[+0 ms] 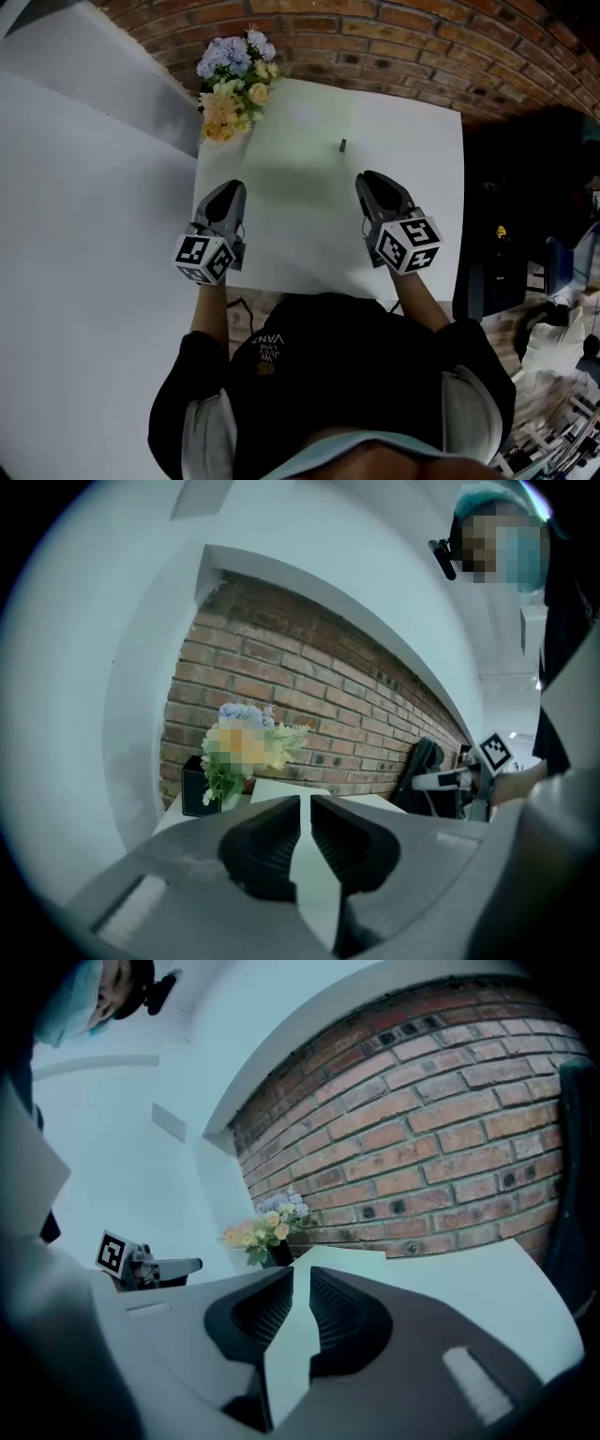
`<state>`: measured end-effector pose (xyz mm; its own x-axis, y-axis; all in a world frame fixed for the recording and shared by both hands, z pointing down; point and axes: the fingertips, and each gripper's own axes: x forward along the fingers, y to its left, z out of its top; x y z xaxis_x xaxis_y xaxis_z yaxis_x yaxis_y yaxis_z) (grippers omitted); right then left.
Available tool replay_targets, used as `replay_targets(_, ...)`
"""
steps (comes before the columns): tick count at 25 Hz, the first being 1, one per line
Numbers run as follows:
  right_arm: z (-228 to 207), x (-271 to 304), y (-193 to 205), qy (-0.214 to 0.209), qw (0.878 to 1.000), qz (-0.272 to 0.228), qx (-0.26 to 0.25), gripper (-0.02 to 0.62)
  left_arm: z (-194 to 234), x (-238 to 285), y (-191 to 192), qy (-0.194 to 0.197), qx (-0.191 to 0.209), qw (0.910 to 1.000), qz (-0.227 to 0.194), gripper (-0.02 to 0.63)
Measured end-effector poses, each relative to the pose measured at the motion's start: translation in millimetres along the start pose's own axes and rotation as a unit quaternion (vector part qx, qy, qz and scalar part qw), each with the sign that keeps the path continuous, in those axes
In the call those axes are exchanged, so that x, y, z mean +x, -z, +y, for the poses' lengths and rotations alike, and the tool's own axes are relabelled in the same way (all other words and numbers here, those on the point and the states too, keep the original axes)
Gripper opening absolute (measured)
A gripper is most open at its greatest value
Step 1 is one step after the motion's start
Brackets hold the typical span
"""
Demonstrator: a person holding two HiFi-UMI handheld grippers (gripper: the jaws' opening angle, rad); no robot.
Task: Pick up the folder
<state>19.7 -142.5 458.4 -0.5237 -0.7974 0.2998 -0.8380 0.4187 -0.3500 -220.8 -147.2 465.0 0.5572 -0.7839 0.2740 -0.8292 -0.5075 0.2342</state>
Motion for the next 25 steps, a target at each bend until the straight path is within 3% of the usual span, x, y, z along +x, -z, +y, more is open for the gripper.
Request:
replay_targets(4,-10,17,6,0.029,1.000,0.002,0.012,0.093,30,14,13,0.001,-0.035,0.9994,0.008,0.053)
replay_targets(9,-19,34,16,0.041,0.999,0.013,0.017,0.126,55,30,29,0.003,-0.068,0.9974,0.026,0.165)
replay_targets(14,-26,44,30,0.053,0.998,0.028,0.029,0.170,67,45,41,0.013,-0.073,0.9962,0.046,0.200)
replay_targets(21,-35,60,50,0.064,0.996,0.052,0.046,0.239,77,67,58,0.025,-0.084,0.9910,0.101,0.318)
replay_targets(25,-37,71,62,0.055,0.994,0.064,0.065,0.289,76,79,68,0.042,-0.082,0.9876,0.127,0.343)
